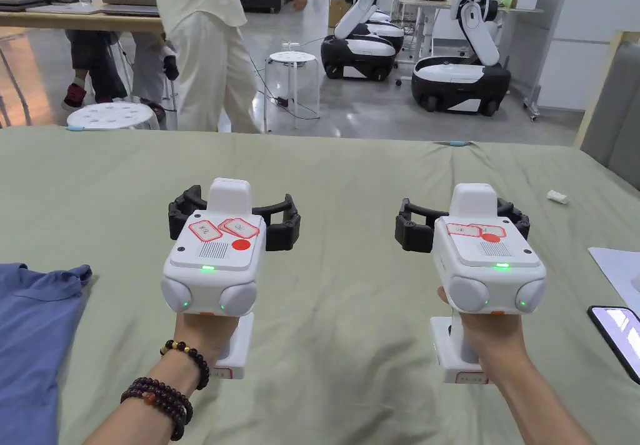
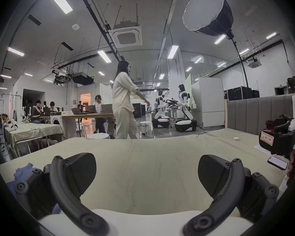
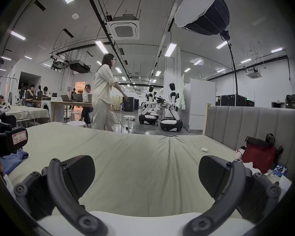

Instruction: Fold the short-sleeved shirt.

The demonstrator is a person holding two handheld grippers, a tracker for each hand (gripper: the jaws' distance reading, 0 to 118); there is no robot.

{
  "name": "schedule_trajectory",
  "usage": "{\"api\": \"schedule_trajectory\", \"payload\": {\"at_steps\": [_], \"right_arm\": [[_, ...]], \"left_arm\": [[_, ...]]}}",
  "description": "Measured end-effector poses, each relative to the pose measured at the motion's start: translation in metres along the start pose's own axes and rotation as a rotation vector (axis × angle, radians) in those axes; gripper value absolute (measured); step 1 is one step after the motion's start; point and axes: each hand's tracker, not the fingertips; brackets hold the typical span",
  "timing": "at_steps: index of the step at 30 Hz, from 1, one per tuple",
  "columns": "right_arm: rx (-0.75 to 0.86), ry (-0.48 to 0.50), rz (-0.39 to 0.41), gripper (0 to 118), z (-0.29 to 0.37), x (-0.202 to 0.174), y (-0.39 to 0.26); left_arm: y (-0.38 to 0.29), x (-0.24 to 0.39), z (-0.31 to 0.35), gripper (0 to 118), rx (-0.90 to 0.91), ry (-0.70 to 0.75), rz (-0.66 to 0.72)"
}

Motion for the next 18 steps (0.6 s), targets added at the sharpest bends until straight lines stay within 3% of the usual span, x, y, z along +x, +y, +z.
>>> {"api": "schedule_trajectory", "payload": {"at_steps": [18], "right_arm": [[-0.009,0.009,-0.012,118,0.0014,0.0008,-0.0045]], "left_arm": [[-0.0027,0.0035,0.0011,118,0.002,-0.018,0.011]]}}
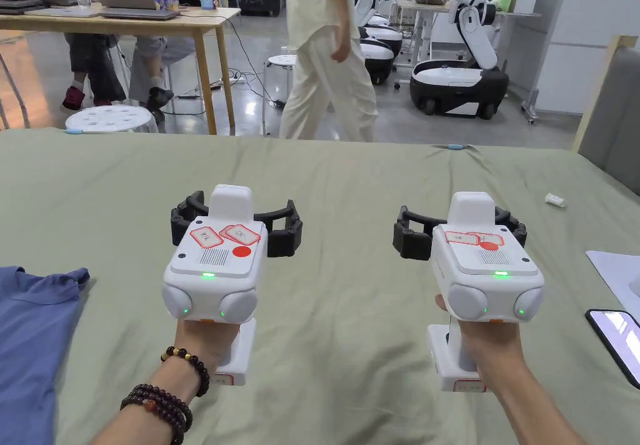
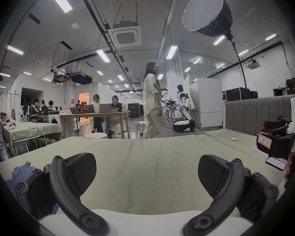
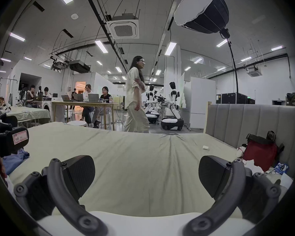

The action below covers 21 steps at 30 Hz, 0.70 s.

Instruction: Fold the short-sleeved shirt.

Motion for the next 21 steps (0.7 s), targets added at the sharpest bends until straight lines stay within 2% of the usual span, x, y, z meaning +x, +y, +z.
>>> {"api": "schedule_trajectory", "payload": {"at_steps": [21], "right_arm": [[-0.004,-0.01,-0.006,118,0.0032,-0.0017,-0.0049]], "left_arm": [[0.0015,-0.0015,0.003,118,0.002,0.012,0.023]]}}
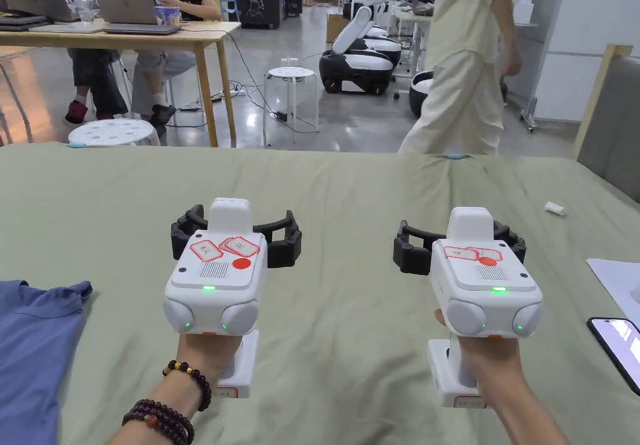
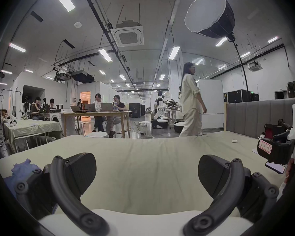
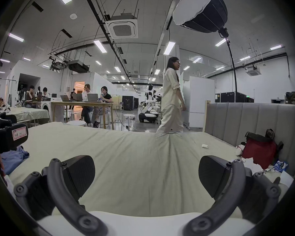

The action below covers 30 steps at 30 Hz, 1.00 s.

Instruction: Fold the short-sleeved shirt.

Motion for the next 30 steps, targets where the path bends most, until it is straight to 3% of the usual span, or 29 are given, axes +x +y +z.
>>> {"api": "schedule_trajectory", "payload": {"at_steps": [22,23,24,25,26,27,30], "right_arm": [[-0.025,0.014,-0.006,118,0.0003,0.0012,-0.001],[-0.028,0.022,-0.014,114,0.0007,0.0021,-0.0009],[-0.027,0.023,-0.017,99,0.0014,0.0024,-0.0007],[-0.022,0.016,-0.015,73,0.0018,0.0018,-0.0014],[-0.013,-0.004,-0.004,27,0.0022,0.0009,-0.0015],[-0.01,-0.035,0.012,0,0.0015,-0.0002,-0.002],[-0.027,-0.049,-0.02,0,-0.0002,0.0028,-0.0038]], "left_arm": [[-0.0035,0.0006,-0.0021,117,-0.029,0.005,0.025],[-0.0036,0.0006,-0.0015,104,-0.026,-0.003,0.026],[-0.0035,0.0007,-0.0006,80,-0.022,-0.016,0.022],[-0.0035,0.0016,0.0002,45,-0.015,-0.015,0.013],[-0.0035,0.0036,0.0007,2,-0.01,-0.011,-0.003],[-0.0041,0.005,0.0002,0,-0.011,0.0,-0.016],[-0.0045,0.0047,0.0003,0,-0.013,-0.007,0.001]]}}
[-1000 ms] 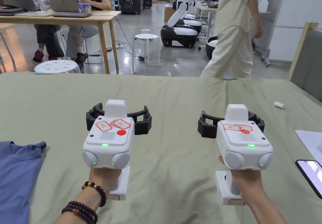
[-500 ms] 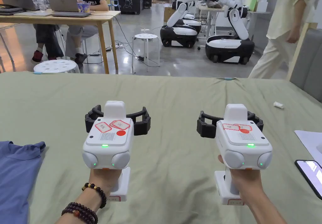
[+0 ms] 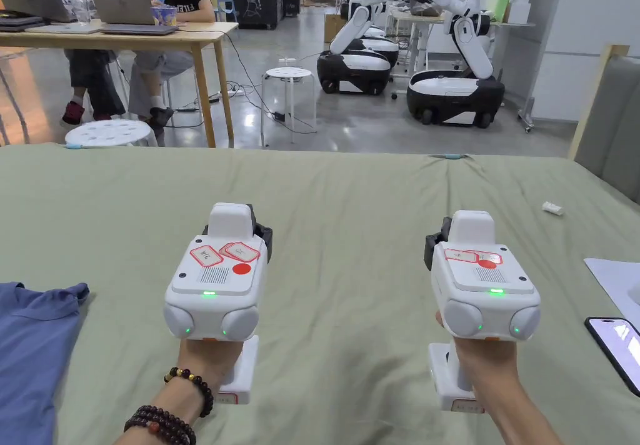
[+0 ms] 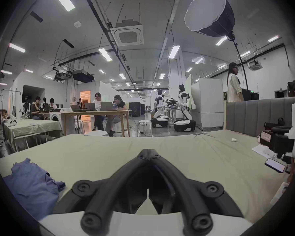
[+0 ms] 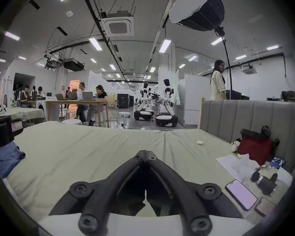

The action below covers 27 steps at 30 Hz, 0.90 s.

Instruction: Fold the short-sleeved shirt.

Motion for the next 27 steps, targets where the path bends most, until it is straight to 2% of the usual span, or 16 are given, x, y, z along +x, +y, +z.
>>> {"api": "schedule_trajectory", "payload": {"at_steps": [7,10,12,15,23,27], "right_arm": [[-0.009,0.016,0.0,0,0.001,0.005,-0.002],[-0.006,0.036,0.028,0,0.0,-0.009,0.003],[0.001,0.094,0.017,0,0.001,-0.026,0.01],[0.025,0.168,0.034,0,0.0,-0.065,0.018],[0.055,0.423,0.061,0,0.014,-0.217,0.024],[0.05,0.539,0.07,1,0.033,-0.279,0.022]], "left_arm": [[-0.001,0.002,0.001,0,-0.003,-0.006,-0.008],[0.002,-0.008,0.003,0,-0.012,0.004,0.006],[0.002,-0.022,0.01,0,0.0,0.034,0.002],[0.005,-0.057,0.024,0,0.001,0.088,0.004],[0.007,-0.183,0.083,0,-0.027,0.363,0.004],[0.007,-0.228,0.108,0,-0.026,0.453,-0.003]]}}
